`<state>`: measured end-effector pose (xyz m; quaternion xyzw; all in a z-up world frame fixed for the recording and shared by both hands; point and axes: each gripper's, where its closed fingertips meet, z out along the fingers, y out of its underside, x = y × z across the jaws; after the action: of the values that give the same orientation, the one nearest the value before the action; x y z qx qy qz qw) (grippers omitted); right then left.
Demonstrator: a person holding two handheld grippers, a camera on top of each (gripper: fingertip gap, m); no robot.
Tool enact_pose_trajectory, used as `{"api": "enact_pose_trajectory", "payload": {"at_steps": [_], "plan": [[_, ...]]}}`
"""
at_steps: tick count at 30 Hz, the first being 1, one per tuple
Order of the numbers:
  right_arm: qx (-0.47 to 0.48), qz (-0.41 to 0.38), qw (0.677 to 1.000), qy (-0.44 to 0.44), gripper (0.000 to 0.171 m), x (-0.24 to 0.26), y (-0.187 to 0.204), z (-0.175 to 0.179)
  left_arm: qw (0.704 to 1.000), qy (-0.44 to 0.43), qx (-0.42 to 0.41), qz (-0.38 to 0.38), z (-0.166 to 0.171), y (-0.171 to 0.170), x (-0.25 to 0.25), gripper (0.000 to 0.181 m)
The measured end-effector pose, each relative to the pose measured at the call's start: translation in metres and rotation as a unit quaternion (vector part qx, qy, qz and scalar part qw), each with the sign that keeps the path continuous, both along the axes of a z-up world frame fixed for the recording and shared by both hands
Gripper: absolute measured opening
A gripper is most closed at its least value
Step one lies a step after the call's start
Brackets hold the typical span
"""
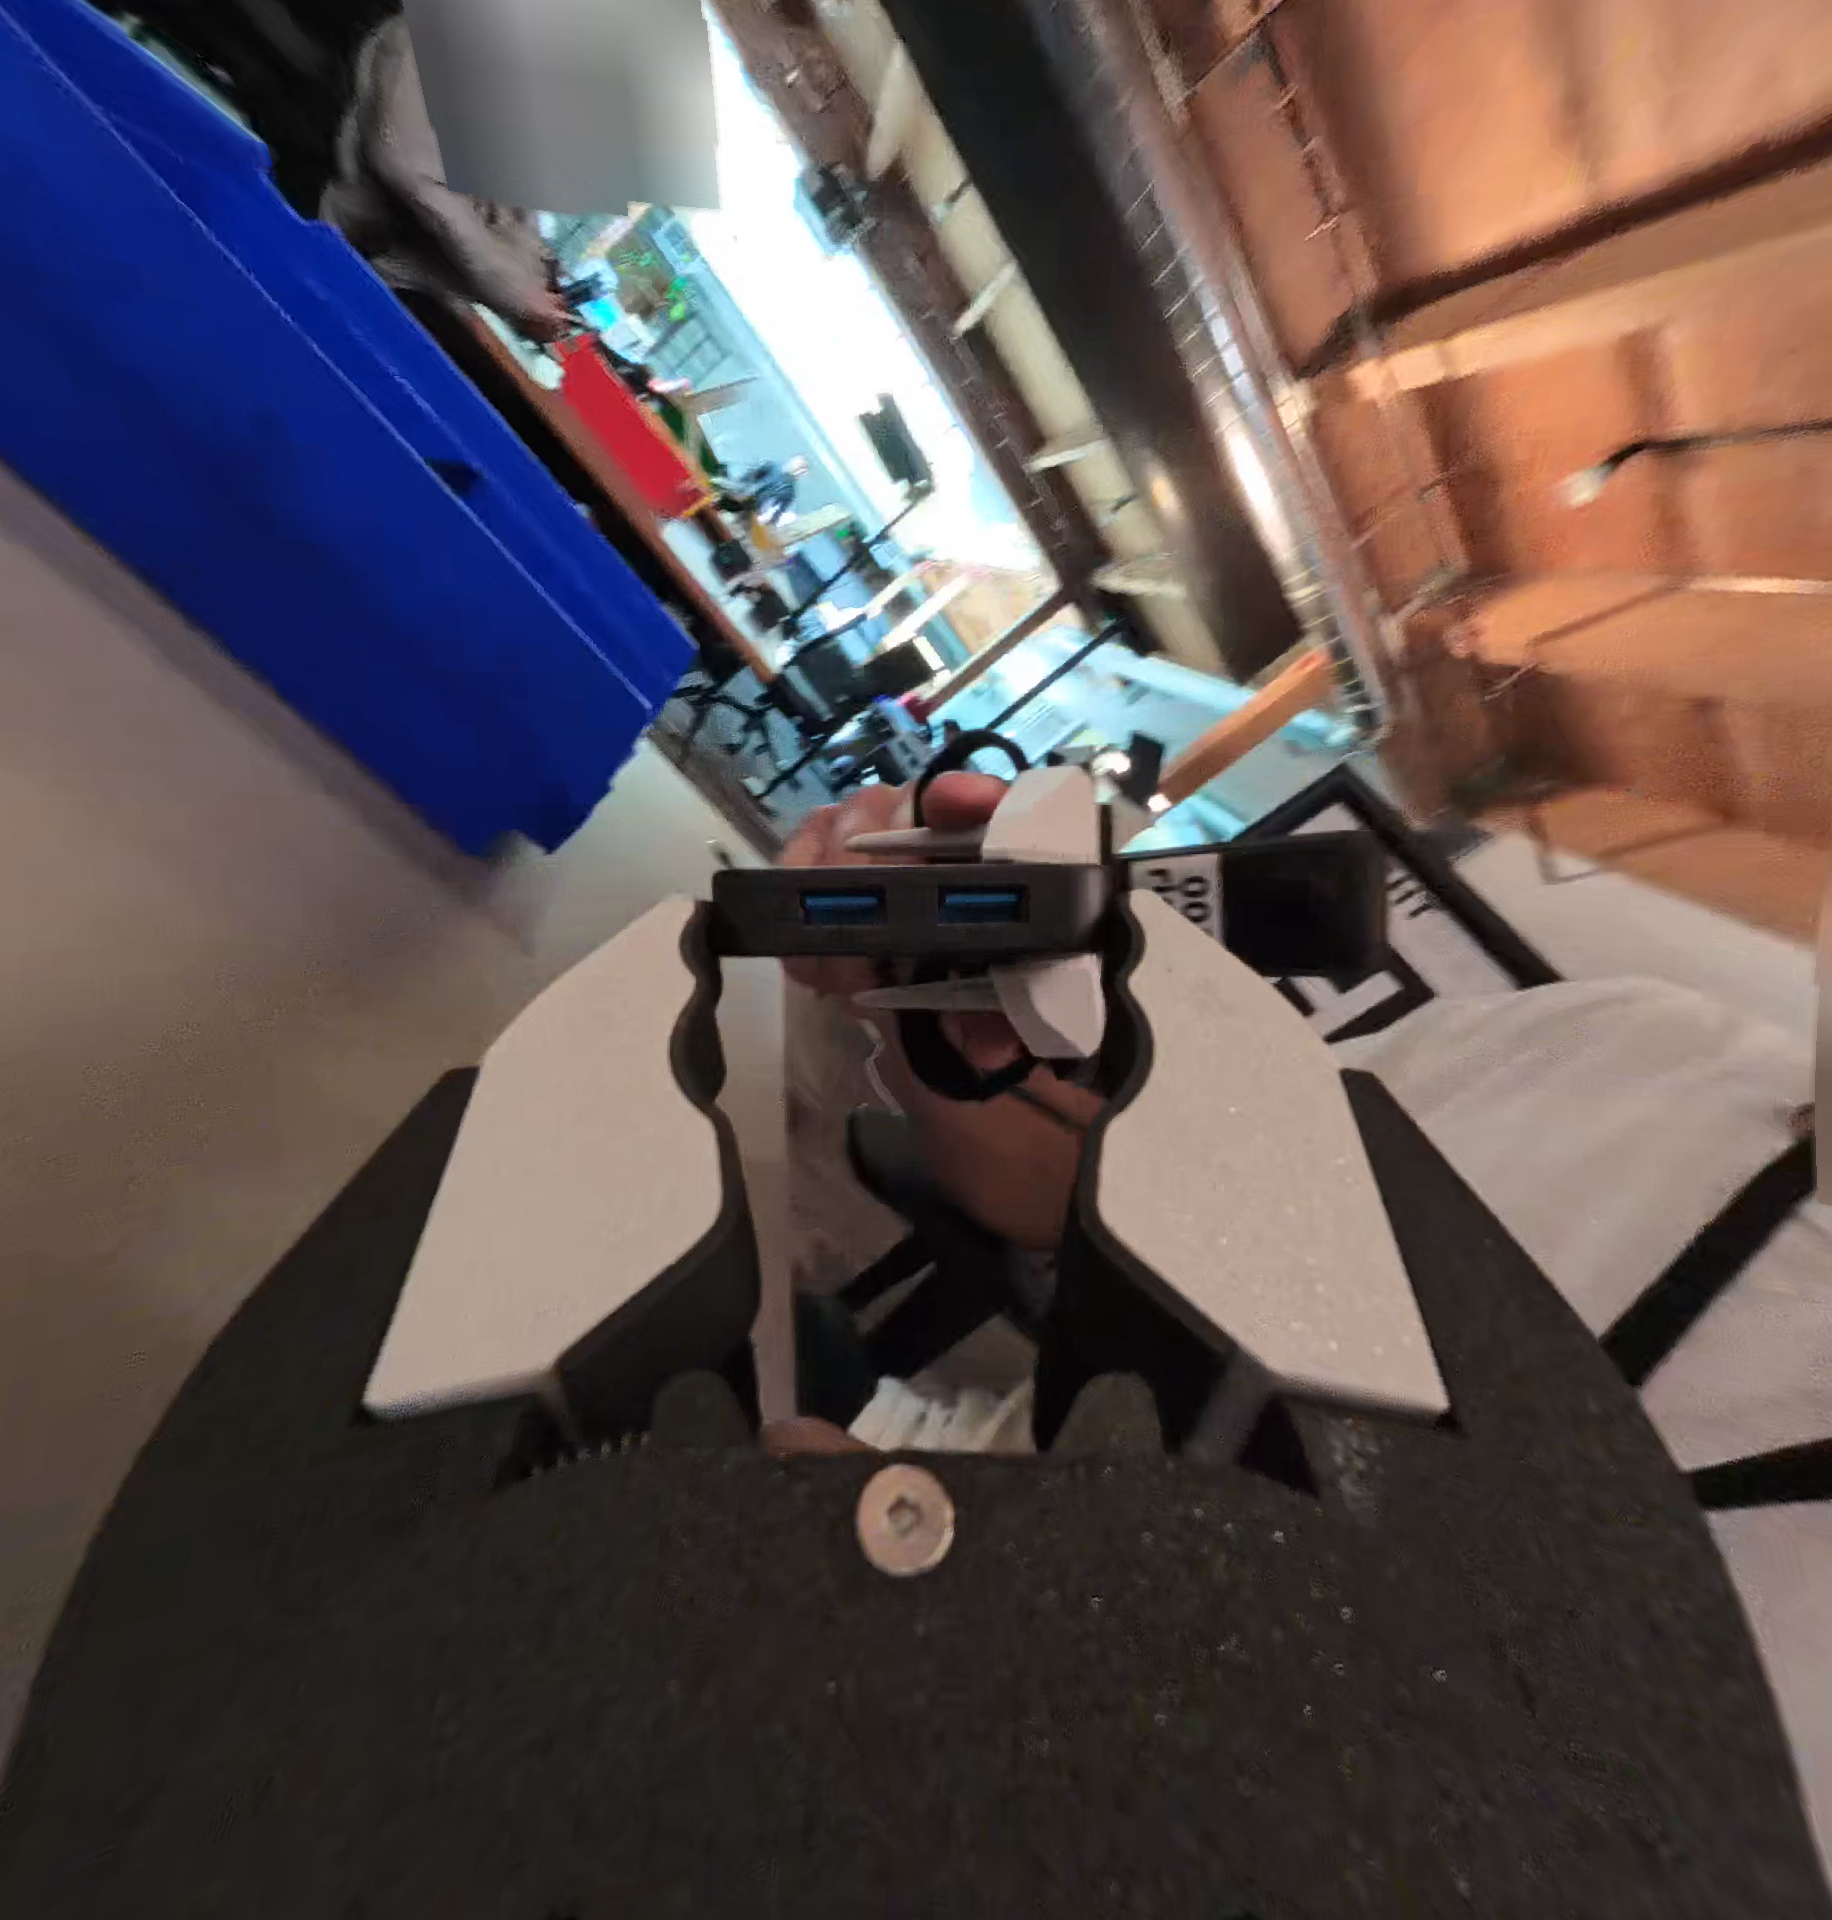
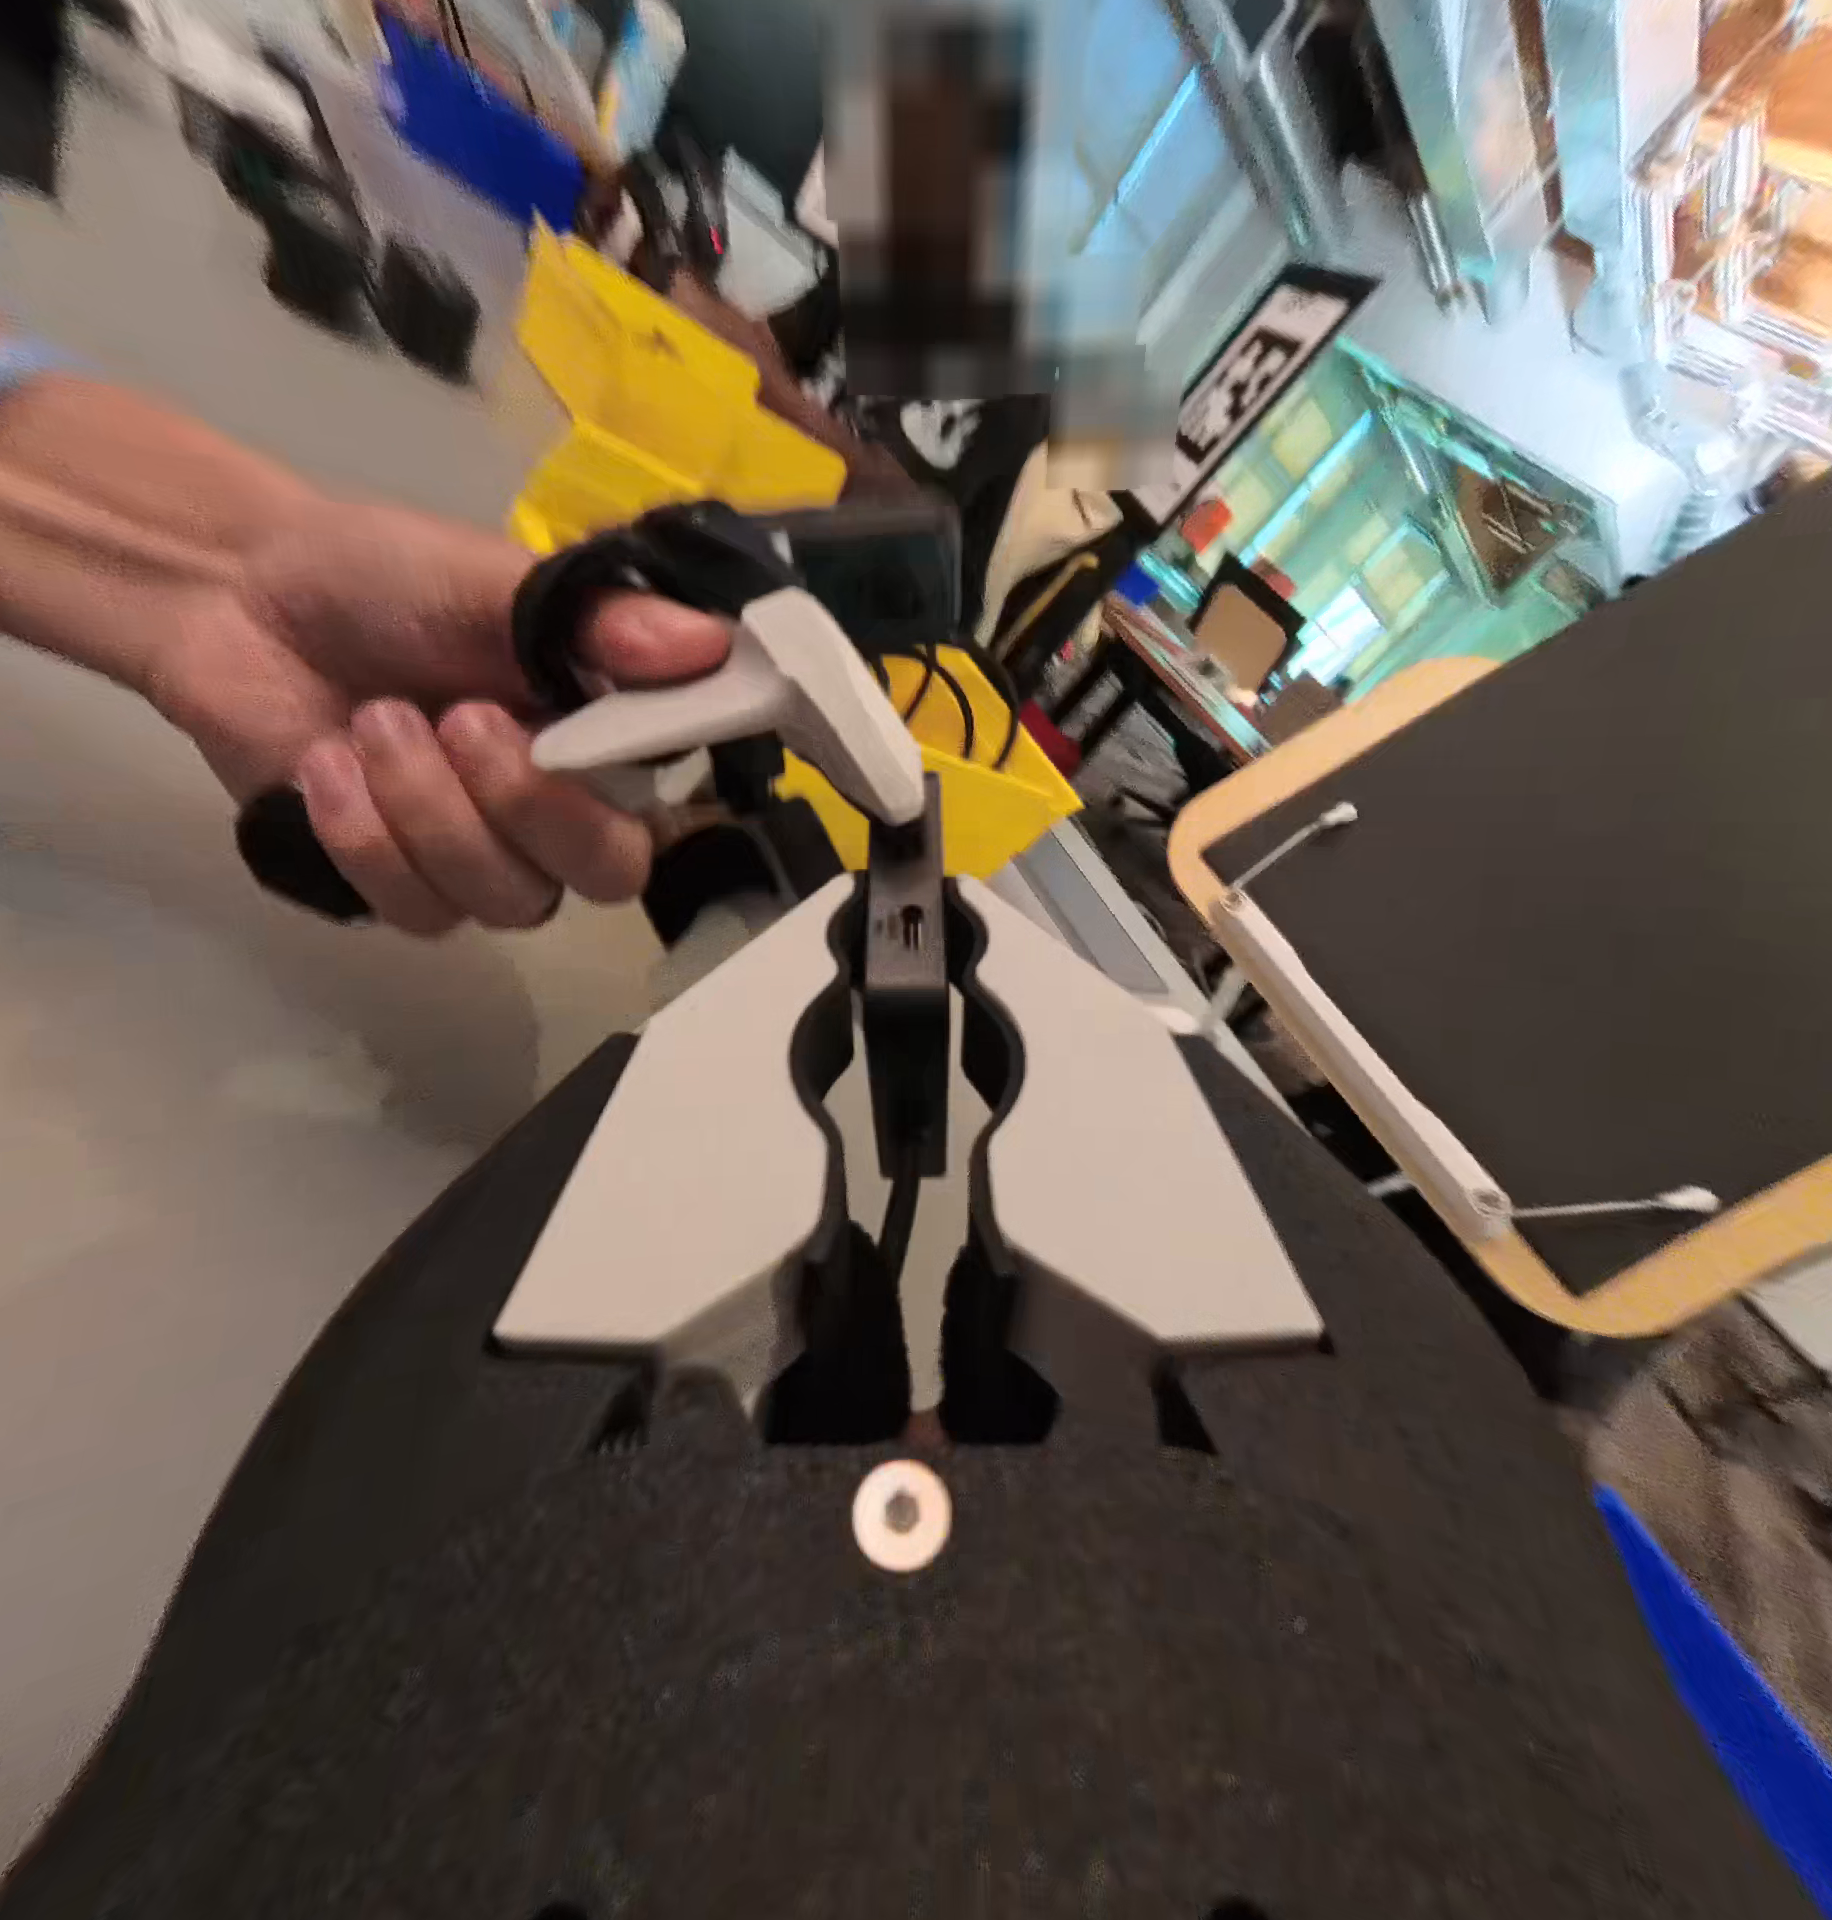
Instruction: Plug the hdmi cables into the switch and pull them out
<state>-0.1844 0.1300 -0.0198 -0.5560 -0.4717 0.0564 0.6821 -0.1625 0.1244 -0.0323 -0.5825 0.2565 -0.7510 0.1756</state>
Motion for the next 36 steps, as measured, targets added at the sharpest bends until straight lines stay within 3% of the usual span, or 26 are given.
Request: {"api": "enact_pose_trajectory", "payload": {"at_steps": [4, 10, 14, 18, 22, 27, 29, 36], "plan": [[0.016, 0.004, 1.000, 0.004, 0.014, 0.002, 0.002, -0.004, 0.999, -0.040, -0.034, -0.008, 0.000, 0.000, 0.002, 0.070], [0.039, 0.002, 0.999, 0.003, 0.012, 0.004, 0.004, -0.007, 0.999, -0.035, -0.013, -0.001, -0.001, 0.001, 0.004, 0.070], [0.059, -0.043, 0.996, -0.051, 0.012, 0.020, 0.037, -0.012, 0.995, 0.060, 0.059, 0.062, -0.023, 0.013, -0.003, 0.071], [0.071, -0.105, 0.984, -0.126, 0.013, 0.054, 0.117, -0.033, 0.954, 0.192, 0.210, 0.095, -0.053, -0.012, -0.025, 0.058], [0.027, -0.146, 0.978, -0.145, 0.013, 0.053, 0.176, -0.071, 0.901, 0.274, 0.296, 0.160, -0.075, -0.038, -0.060, 0.057], [0.028, -0.153, 0.976, -0.150, 0.013, 0.006, 0.184, -0.093, 0.864, 0.303, 0.315, 0.249, -0.098, -0.055, -0.102, 0.050], [0.043, -0.144, 0.976, -0.155, 0.013, 0.000, 0.191, -0.102, 0.856, 0.318, 0.321, 0.250, -0.101, -0.055, -0.111, 0.051], [0.157, -0.155, 0.968, -0.116, 0.012, 0.018, 0.194, -0.081, 0.847, 0.300, 0.281, 0.336, -0.080, -0.026, -0.147, 0.047]]}}
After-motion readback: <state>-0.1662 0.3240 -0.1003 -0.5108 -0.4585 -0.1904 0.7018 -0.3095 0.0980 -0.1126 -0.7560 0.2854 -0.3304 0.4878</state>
